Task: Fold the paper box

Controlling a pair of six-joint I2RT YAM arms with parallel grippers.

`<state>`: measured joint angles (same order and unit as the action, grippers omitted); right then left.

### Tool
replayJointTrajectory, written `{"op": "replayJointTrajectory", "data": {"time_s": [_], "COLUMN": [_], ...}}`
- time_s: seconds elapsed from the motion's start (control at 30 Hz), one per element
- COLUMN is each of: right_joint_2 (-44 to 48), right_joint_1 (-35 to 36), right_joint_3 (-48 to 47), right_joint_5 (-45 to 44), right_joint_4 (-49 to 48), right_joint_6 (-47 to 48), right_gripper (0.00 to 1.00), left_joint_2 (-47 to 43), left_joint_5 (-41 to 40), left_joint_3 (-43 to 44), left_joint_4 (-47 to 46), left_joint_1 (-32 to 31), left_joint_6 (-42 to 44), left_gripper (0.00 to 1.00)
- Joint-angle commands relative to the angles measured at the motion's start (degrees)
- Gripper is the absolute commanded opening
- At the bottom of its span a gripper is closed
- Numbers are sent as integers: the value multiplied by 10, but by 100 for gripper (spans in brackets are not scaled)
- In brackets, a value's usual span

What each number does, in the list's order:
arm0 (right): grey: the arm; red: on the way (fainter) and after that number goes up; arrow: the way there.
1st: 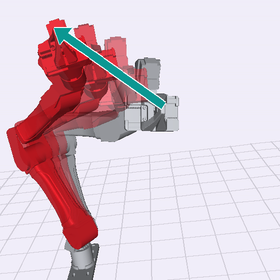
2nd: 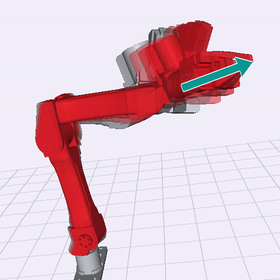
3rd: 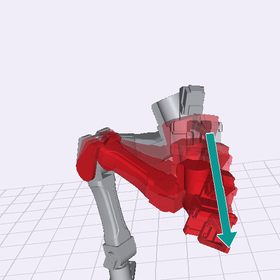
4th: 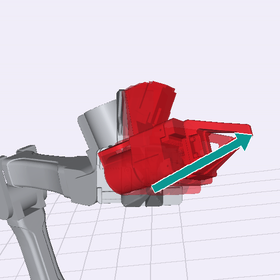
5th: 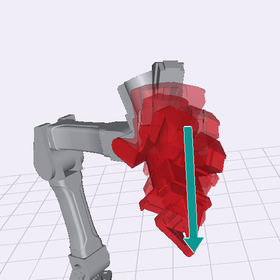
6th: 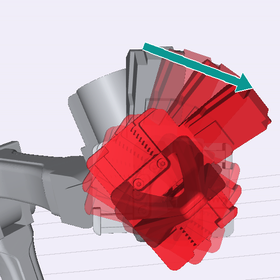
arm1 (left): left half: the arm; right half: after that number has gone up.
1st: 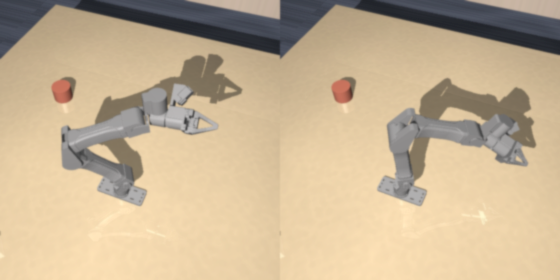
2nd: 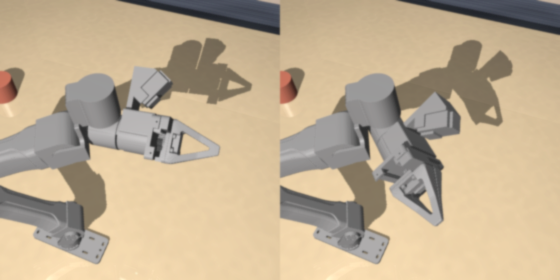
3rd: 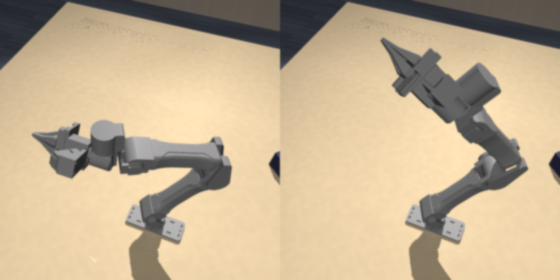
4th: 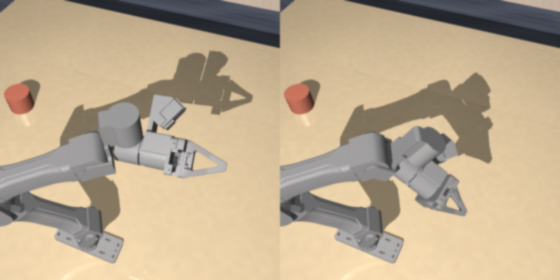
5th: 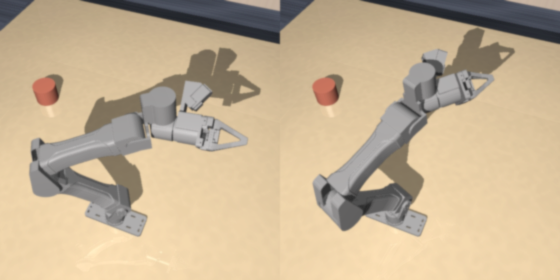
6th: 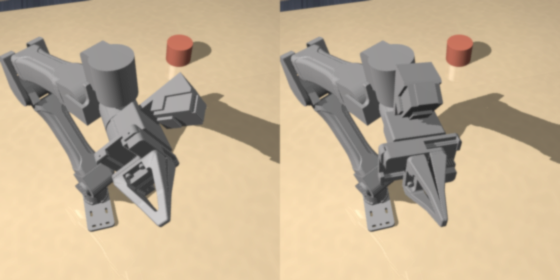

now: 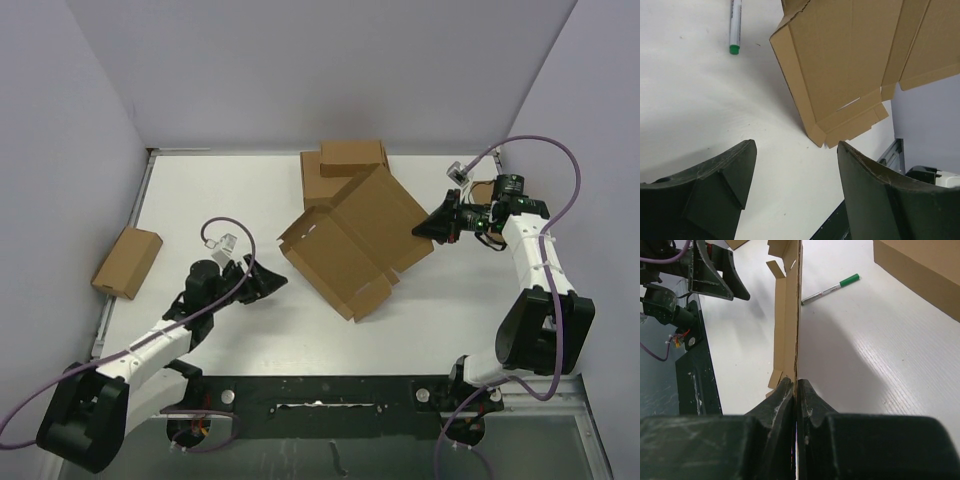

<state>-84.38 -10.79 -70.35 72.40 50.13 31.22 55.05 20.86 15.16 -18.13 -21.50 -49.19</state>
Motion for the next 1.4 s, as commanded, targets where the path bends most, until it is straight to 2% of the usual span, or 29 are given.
{"op": "replayJointTrajectory", "data": {"time_s": [0.0, 0.17, 0.5, 1.37], "right_joint_2": [14, 12, 7, -9], "right_joint_1": [4, 3, 4, 10], "right_joint_3": [-7, -6, -6, -4], "right_joint_5": [40, 53, 63, 80], "right_joint_4": [-7, -7, -6, -4], "right_joint_6": [2, -2, -4, -7], "right_gripper": [0, 0, 0, 0], "left_joint_2": [58, 120, 204, 310], "left_joint_5": [14, -29, -67, -75], "left_joint_3": [25, 53, 90, 122], "left_joint_4": [-121, -125, -142, -242], "left_joint_1": [-31, -72, -75, -75], "left_joint_6": [-36, -18, 4, 35], "left_gripper": [64, 64, 59, 45]}}
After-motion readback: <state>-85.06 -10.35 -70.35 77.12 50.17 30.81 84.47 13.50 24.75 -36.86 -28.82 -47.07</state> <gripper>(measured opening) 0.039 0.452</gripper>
